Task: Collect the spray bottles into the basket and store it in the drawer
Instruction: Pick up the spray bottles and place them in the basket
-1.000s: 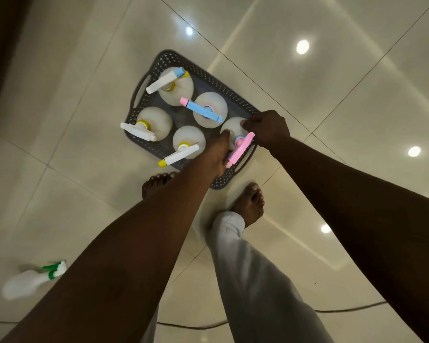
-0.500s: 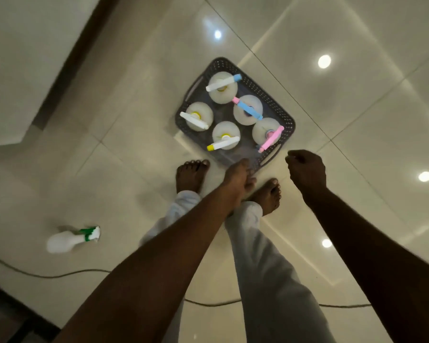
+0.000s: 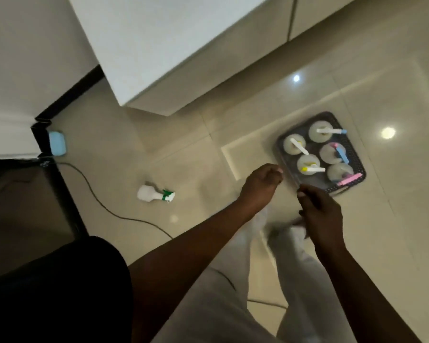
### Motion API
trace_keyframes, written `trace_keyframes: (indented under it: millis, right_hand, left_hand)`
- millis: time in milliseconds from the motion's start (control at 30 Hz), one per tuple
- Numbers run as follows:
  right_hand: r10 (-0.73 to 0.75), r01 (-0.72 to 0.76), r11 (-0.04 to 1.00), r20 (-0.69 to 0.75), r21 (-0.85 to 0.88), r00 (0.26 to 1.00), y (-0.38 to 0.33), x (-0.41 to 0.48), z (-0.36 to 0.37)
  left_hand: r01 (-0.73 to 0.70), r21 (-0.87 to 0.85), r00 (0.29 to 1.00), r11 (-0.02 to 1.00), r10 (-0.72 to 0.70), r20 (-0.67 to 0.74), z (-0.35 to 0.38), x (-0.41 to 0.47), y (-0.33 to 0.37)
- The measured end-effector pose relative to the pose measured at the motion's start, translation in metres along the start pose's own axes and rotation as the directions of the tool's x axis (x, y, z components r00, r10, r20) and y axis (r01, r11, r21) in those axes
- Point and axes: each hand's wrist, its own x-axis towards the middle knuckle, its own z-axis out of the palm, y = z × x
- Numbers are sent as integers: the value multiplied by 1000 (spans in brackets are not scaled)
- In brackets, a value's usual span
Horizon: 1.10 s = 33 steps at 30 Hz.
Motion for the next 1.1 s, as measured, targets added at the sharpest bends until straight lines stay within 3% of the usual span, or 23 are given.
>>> trace_keyframes:
  millis: [233, 500, 767, 1100]
  right_hand:
    - [-185, 188, 982, 82, -30, 979, -63, -66, 39]
    - [-281, 309, 946, 234, -94, 931, -83, -145, 75]
    - [-275, 367, 907, 370, -207, 888, -71, -232, 132]
    - [-220, 399, 869, 496, -291, 840, -50, -340, 257]
  left_hand:
    - [-60, -77, 981, 995, 45, -187, -99, -86, 11]
    - [-116, -260, 931, 959, 14, -363, -150, -188, -54]
    - [-170, -451, 878, 876, -72, -473, -203, -276, -132]
    - [-228, -599, 816, 768, -186, -548, -320, -369, -253]
